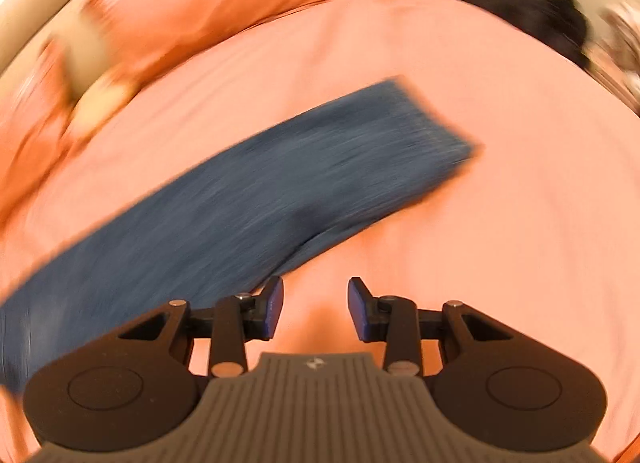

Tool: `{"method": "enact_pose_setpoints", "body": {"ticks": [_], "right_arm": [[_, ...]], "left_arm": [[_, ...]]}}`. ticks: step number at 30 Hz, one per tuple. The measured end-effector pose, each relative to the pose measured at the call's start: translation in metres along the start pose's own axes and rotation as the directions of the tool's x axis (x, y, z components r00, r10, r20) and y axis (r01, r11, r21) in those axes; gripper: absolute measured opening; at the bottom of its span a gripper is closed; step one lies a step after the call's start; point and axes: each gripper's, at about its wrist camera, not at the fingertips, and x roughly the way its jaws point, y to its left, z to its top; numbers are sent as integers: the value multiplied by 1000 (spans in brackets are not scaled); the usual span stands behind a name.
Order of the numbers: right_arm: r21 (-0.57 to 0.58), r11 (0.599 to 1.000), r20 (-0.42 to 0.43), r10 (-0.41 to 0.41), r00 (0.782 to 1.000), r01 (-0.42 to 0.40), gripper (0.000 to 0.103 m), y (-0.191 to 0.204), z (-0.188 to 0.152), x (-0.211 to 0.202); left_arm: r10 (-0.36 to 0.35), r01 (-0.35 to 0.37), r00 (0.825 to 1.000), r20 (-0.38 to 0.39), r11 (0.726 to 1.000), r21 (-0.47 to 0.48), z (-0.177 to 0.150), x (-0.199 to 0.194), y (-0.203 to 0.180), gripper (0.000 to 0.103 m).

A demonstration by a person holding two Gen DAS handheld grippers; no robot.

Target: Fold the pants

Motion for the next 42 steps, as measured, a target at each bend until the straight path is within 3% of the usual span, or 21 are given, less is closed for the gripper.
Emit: {"method": "enact_pose_setpoints", "body": {"ticks": [3, 8, 12, 18, 21, 23, 27, 31, 33, 37, 42], "right_arm": [[86, 996, 31, -29, 999, 26, 33, -48, 37, 12], [168, 986, 40, -23, 999, 16, 34, -95, 71, 42], [196, 981, 24, 3, 1000, -8, 34, -104, 84, 77], [164, 986, -11, 42, 999, -40, 33, -106, 91, 113], [190, 980, -38, 68, 997, -59, 16, -110, 94, 122], [159, 985, -28, 70, 997, -65, 10, -106, 99, 114], [-9, 1000, 41, 20, 999, -20, 7, -77, 122, 83], [-80, 992, 164, 112, 980, -100, 5, -50, 157, 41], [-119, 991, 204, 93, 975, -69, 4, -42, 165, 32], [-109, 993, 85, -28, 996, 37, 4, -62, 153, 76], [-56, 995, 6, -88, 996, 88, 4, -86, 128, 121]], "left_arm": [[37, -37, 999, -40, 999, -5, 1, 15, -18, 48], [68, -67, 992, -109, 998, 8, -2, 39, -37, 48], [106, -106, 980, -168, 994, 8, -8, 53, -40, 48], [115, -121, 976, -186, 992, -24, -15, 65, -37, 48], [131, -136, 971, -198, 991, -12, -15, 71, -40, 48], [141, -144, 969, -204, 990, 1, -14, 75, -42, 48], [143, -145, 969, -202, 989, 4, -13, 77, -44, 47], [132, -139, 970, -202, 990, -20, -14, 77, -39, 47], [130, -137, 971, -199, 990, -22, -17, 76, -40, 47], [135, -142, 970, -200, 990, -20, -17, 76, -42, 47], [128, -134, 971, -204, 991, -14, -15, 78, -39, 47]]}}
